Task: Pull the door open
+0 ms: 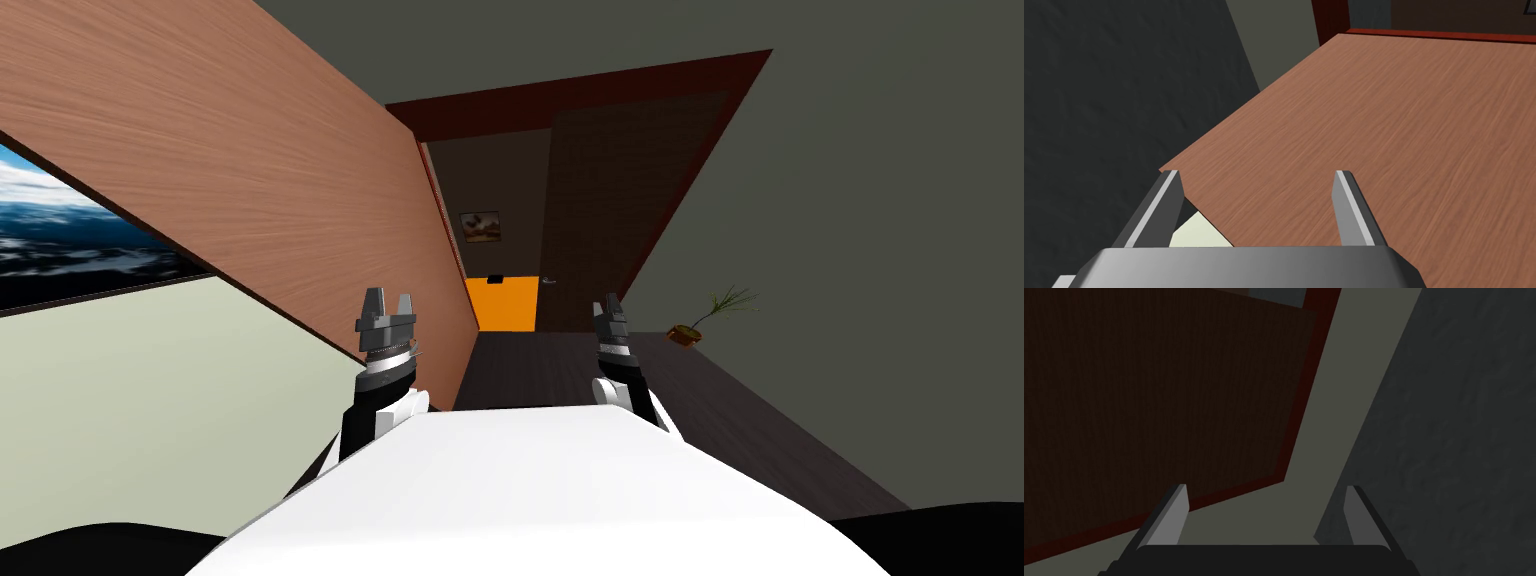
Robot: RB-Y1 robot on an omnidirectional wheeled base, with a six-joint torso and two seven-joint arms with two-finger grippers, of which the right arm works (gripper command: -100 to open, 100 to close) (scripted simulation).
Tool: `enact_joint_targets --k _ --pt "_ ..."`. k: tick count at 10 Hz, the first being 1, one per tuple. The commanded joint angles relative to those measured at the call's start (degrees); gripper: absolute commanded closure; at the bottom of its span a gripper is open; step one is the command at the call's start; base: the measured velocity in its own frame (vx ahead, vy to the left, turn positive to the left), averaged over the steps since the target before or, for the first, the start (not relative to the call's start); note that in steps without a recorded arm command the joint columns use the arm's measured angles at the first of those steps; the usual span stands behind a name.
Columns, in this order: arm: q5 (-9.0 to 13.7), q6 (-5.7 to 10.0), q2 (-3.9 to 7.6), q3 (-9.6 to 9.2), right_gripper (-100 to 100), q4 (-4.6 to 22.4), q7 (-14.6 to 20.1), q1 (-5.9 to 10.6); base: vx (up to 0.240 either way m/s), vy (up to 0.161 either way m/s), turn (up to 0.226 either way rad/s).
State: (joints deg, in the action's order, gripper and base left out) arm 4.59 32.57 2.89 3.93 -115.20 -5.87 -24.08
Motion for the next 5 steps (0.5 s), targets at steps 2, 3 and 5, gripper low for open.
enact_joint_targets --k 2,3,5 --pt "0.72 0.82 0.48 0.13 -100 3.85 0.1 0.97 0.095 -0.023 0.069" --pt "1.04 1.07 0.69 0.22 -100 5.37 0.15 1.4 0.098 -0.03 0.076" --pt "1.69 1.58 1.1 0.41 -100 8.49 0.26 2.28 0.098 -0.025 0.072"
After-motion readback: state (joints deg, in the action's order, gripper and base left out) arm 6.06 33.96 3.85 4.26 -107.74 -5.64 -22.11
